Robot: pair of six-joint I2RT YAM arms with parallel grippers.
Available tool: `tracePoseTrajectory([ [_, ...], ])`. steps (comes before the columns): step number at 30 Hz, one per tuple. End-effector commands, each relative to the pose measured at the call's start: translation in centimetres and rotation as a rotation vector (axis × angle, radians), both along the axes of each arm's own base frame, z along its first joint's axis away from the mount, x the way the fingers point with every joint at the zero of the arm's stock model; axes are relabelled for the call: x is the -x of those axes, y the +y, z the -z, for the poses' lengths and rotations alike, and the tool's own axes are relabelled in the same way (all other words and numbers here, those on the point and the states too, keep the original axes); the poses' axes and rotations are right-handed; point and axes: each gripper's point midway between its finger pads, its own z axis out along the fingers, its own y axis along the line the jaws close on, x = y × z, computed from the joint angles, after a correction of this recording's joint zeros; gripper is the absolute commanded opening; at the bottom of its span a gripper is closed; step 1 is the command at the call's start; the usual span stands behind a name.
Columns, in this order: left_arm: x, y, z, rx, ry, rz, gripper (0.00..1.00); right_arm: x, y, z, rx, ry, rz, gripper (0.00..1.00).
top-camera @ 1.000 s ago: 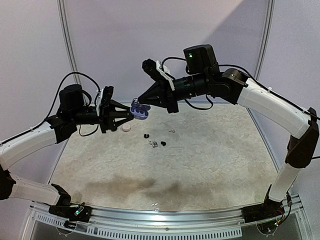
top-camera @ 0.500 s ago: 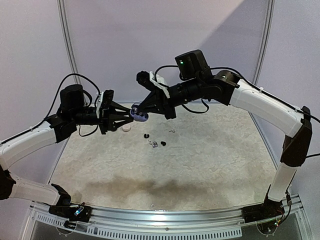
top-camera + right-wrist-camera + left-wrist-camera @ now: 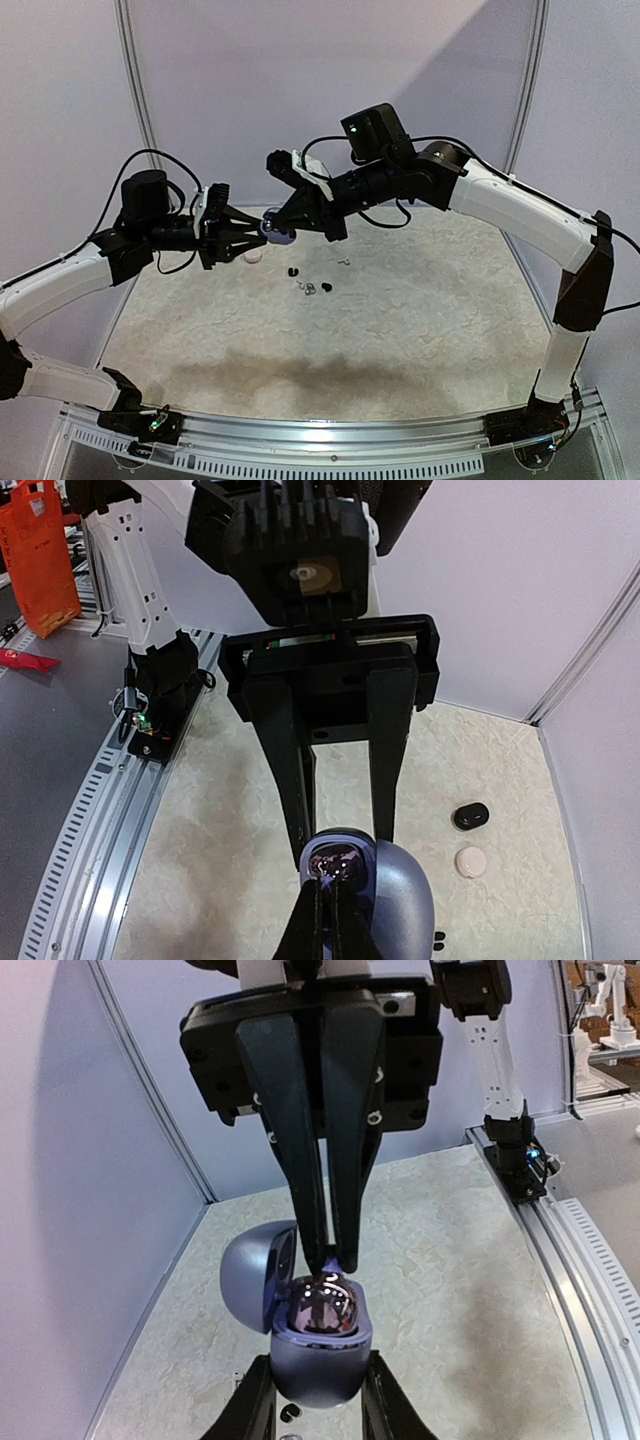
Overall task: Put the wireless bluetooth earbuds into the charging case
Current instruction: Insert the left earbud into the left side groove of the charging case.
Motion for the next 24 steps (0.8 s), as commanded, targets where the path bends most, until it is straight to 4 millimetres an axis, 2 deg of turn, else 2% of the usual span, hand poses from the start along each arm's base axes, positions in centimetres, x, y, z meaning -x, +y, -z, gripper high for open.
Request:
tracePoseTrajectory([
  [1, 0.4, 0.2, -1.3, 0.015, -0.053, 0.003, 0.00, -0.3, 0.4, 1.2, 0.039, -0.006, 0.009, 0.00],
  [3, 0.5, 0.2, -1.2, 0.014, -0.051, 0.004, 0.00, -0.7, 0.5, 1.2, 0.034, -0.015, 0.026, 0.04],
  [9, 0.5, 0.2, -1.3, 0.016, -0.047, 0.002, 0.00, -1.5, 1.1, 0.6, 0.004, -0.033, 0.059, 0.24],
  [11, 0.4, 0.3, -1.3, 0.017, -0.035, -0.005, 0.00, -1.6, 1.2, 0.2, -0.010, -0.039, 0.067, 0.26],
  [18, -0.1, 0.6, -0.9, 0.015, 0.004, -0.050, 0.00, -1.4, 1.2, -2.3, -0.078, -0.047, 0.085, 0.25],
  [21, -0.1, 0.7, -0.9, 0.016, 0.005, -0.057, 0.00, -1.6, 0.9, -2.9, -0.085, -0.057, 0.112, 0.18],
  [24, -0.1, 0.7, -0.9, 0.019, 0.003, -0.058, 0.00, -1.8, 0.6, -2.5, -0.066, -0.059, 0.122, 0.12],
])
